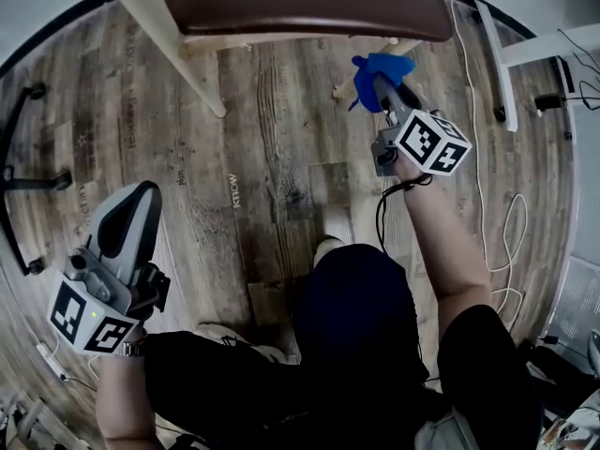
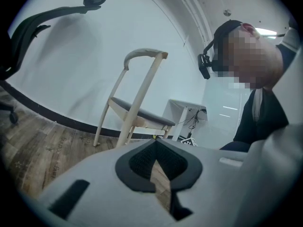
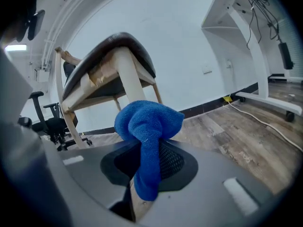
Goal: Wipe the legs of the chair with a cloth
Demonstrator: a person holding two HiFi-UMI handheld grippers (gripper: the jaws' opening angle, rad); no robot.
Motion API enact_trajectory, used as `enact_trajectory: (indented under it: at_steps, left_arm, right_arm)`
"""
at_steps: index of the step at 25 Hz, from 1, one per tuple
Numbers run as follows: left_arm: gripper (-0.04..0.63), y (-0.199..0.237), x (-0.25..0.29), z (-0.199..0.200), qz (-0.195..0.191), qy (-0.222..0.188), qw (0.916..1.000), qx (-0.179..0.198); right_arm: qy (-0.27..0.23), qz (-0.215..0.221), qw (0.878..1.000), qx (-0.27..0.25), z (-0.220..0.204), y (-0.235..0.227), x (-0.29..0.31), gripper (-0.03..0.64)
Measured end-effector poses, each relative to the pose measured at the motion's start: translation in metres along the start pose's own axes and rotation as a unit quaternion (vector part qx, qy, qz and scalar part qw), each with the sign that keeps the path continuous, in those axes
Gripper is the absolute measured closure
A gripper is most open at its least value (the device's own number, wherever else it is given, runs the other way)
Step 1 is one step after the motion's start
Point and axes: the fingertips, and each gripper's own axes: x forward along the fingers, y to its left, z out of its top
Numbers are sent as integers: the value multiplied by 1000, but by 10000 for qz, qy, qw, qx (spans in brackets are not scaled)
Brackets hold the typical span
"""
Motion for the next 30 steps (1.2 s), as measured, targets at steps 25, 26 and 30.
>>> enact_trajectory:
  at_steps: [25,26,30]
  left_arm:
    - [591,23,-8,-21,439,384,9983,16]
    - [591,23,-7,-21,428,386,9983,14]
    - [591,22,-7,-20,406,359,9985,23]
  right_arm:
    - [2142,-767,9734,279,-198,-81,75,529]
    - [2169,-745,9729,283,-198,-81,75,529]
    - [2254,-691,9715,260,-198,-81,74,529]
